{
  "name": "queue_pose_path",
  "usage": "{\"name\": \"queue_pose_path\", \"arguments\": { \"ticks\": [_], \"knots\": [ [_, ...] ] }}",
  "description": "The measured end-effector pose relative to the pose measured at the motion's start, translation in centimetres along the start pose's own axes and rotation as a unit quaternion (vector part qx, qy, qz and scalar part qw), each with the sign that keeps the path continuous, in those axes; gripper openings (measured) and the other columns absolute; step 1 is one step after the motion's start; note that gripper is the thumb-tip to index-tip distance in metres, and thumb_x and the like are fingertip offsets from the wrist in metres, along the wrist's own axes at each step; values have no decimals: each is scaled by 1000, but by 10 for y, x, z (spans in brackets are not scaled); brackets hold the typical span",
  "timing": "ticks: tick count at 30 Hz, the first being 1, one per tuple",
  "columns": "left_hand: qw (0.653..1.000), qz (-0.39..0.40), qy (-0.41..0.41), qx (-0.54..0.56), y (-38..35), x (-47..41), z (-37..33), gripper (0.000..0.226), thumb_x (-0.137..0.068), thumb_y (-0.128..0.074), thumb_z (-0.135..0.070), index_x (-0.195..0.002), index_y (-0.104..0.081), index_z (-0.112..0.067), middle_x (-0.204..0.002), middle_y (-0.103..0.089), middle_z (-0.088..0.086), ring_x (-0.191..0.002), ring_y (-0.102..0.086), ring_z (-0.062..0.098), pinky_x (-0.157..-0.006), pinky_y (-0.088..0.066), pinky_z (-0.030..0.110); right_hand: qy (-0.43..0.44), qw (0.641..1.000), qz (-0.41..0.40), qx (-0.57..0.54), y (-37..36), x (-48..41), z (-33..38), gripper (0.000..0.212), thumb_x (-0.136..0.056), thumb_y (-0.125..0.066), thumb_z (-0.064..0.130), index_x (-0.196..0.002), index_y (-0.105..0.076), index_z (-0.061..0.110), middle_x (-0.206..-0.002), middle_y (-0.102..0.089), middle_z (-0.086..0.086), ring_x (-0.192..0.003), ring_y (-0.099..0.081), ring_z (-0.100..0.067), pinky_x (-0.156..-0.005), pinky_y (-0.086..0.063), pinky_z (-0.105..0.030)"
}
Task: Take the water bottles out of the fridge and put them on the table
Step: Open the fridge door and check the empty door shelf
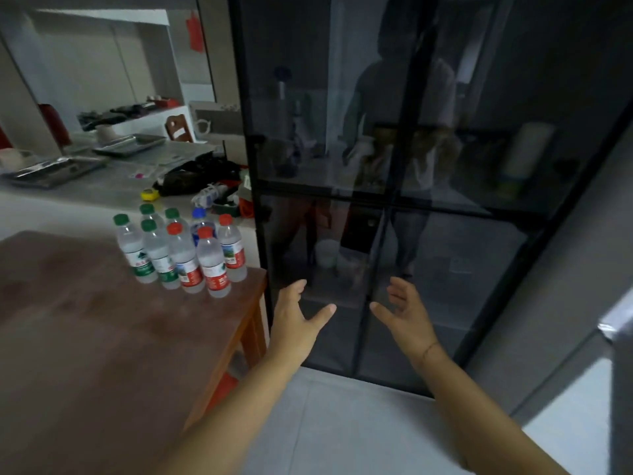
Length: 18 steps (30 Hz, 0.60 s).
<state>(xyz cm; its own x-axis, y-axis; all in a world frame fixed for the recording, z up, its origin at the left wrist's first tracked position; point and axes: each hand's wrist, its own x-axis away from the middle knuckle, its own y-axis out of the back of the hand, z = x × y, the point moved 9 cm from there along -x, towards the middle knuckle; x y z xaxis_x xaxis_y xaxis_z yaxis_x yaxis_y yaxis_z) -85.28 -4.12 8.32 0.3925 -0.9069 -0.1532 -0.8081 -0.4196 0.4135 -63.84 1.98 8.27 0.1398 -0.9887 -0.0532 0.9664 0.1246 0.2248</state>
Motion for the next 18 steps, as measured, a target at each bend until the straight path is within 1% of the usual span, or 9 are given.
{"name": "queue_pose_path", "arguments": {
  "ticks": [5, 9, 11, 14, 18],
  "knots": [
    [999, 20, -13, 26, -57, 53, -44, 70, -80, -71, -44, -139, -38, -26, -141, -41, -8, -124, -40, 5, -96, -32, 21, 11, 999, -25, 20, 74, 51, -5, 64, -81, -71, 29, -134, -37, 31, -132, -45, 9, -124, -42, -8, -104, -38, -31],
    [998, 39, -10, 42, -107, 106, -75, 68, -80, -71, -44, -137, -40, -24, -139, -42, -9, -126, -41, 7, -96, -32, 21, 18, 998, -39, 36, 130, 94, -10, 63, -82, -69, 27, -136, -36, 28, -133, -44, 9, -123, -41, -6, -100, -34, -24],
    [998, 51, -14, 46, -128, 131, -90, 66, -80, -69, -46, -136, -41, -26, -137, -43, -10, -125, -41, 6, -94, -32, 21, 22, 998, -50, 41, 154, 113, -12, 63, -82, -69, 26, -137, -37, 26, -135, -44, 8, -124, -41, -6, -99, -33, -23],
    [996, 67, -20, 56, -149, 161, -111, 63, -81, -67, -48, -135, -42, -29, -136, -42, -13, -122, -39, 1, -92, -31, 21, 22, 997, -69, 40, 182, 135, -11, 61, -83, -68, 27, -136, -37, 28, -135, -44, 10, -124, -42, -6, -98, -33, -24],
    [994, 86, -30, 55, -158, 187, -130, 60, -82, -66, -47, -134, -41, -30, -136, -41, -14, -121, -38, 0, -94, -30, 22, 34, 994, -92, 42, 200, 161, -4, 61, -82, -68, 28, -135, -38, 29, -135, -45, 10, -125, -42, -7, -99, -35, -24]
  ]
}}
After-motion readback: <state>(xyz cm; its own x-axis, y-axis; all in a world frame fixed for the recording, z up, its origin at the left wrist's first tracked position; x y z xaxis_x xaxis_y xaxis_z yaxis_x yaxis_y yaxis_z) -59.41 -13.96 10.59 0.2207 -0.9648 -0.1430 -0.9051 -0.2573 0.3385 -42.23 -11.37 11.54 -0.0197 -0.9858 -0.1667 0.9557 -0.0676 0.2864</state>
